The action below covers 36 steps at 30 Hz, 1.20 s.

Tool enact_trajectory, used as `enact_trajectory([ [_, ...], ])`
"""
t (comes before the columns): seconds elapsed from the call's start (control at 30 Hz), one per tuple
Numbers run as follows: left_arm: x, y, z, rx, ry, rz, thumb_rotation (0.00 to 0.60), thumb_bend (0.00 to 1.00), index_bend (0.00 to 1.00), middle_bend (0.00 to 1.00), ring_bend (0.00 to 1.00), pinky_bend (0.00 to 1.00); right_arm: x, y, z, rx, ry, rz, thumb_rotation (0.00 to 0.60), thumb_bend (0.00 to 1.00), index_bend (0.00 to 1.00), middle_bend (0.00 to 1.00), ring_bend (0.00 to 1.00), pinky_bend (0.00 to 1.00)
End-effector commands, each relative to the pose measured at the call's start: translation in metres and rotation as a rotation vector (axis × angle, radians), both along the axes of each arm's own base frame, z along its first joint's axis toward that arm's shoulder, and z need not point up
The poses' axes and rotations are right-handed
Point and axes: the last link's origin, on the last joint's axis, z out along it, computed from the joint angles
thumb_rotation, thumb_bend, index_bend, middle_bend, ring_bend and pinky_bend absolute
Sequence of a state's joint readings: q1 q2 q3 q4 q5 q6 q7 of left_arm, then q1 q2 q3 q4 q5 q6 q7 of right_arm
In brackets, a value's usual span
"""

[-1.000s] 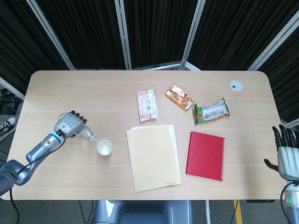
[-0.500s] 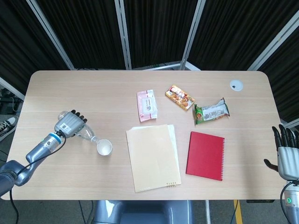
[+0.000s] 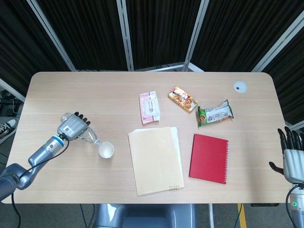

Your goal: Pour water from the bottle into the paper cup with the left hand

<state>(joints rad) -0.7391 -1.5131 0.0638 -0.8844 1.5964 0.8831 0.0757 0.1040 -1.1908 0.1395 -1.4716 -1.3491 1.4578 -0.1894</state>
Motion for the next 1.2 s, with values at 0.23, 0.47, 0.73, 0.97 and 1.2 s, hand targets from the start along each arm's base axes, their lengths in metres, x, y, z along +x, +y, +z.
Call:
enact_trajectory([
  [0.23, 0.002, -0.001, 0.001, 0.003, 0.007, -0.020, 0.600, 0.63, 0.60, 0.50, 0.33, 0.35, 0.000, 0.000, 0.000, 0.000, 0.000, 0.000, 0.600, 0.00, 0.00, 0.00, 0.00, 0.00],
  [0.47, 0.003, -0.002, -0.001, -0.002, -0.021, -0.008, 0.600, 0.63, 0.60, 0.50, 0.33, 0.35, 0.000, 0.000, 0.000, 0.001, 0.003, -0.001, 0.600, 0.00, 0.00, 0.00, 0.00, 0.00],
  [0.73, 0.004, -0.004, 0.000, -0.051, -0.228, 0.144, 0.600, 0.63, 0.60, 0.50, 0.33, 0.35, -0.001, 0.000, 0.000, -0.001, 0.002, -0.006, 0.600, 0.00, 0.00, 0.00, 0.00, 0.00],
  [0.97, 0.006, 0.002, 0.011, -0.072, -0.547, 0.355, 0.600, 0.62, 0.61, 0.50, 0.33, 0.35, -0.001, 0.000, 0.000, 0.000, 0.004, -0.005, 0.600, 0.00, 0.00, 0.00, 0.00, 0.00],
  [1.2, 0.024, 0.017, 0.023, -0.081, -1.043, 0.552, 0.600, 0.62, 0.63, 0.52, 0.35, 0.35, 0.000, -0.001, -0.001, 0.004, 0.001, -0.005, 0.600, 0.00, 0.00, 0.00, 0.00, 0.00],
])
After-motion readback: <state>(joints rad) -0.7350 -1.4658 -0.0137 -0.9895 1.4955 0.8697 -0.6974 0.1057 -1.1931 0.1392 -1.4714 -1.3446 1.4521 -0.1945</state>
